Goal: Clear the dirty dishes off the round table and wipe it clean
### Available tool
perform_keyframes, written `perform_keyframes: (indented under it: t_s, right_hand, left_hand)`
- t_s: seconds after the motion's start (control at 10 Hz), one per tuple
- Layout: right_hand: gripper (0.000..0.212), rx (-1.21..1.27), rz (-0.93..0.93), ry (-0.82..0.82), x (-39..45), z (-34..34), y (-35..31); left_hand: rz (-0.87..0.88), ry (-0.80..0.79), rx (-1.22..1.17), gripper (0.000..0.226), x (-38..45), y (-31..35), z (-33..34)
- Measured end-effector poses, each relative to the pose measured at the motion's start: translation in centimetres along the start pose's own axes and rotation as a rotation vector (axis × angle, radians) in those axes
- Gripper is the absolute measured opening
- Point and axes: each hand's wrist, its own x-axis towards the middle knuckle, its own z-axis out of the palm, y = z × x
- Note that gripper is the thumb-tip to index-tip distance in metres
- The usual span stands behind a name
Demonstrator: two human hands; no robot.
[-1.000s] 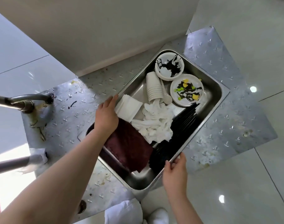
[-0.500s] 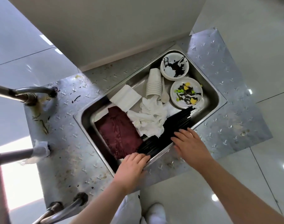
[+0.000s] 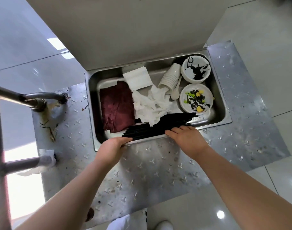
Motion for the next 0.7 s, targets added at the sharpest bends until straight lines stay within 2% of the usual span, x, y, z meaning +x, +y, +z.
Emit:
perform_keyframes:
  t_s: [0.2,0.3,0.4,0.5,0.6,0.7]
  right_hand:
    - [0.077,-0.06,-0.016,-0.061,1.4,-1.1,1.3]
    - [0.078,-0.075,-0.016,-0.12,1.3,-1.7,1.3]
    - [0.08,-0.084,0.02,-0.108,1.2,-2.0,0.8]
    - [0.067,-0.039,0.084,-0.113,0.7,-2.9,-0.2]
    - [0.061,0.011,0.145,-0.02,-1.7,-5.2,-1.1]
    - [0.056,0.083,0.158,0.005,-5.3,-9.3,-1.8]
  left_hand:
    - [0.002,0.063,-0.026,0.044,0.2,0.8,0.7]
    - [0.003,0.065,-0.048,0.045,-0.1,0.9,1.1]
    - [0.009,0.04,0.004,0.045,-0.1,1.0,1.4]
    - [0.067,-0.063,0.138,0.054,-0.9,1.5,0.6]
    - [0.105,-0.046,0.261,0.059,-3.3,2.3,-1.2]
    - [0.075,-0.008,0.261,0.057,-6.8,4.7,-3.9]
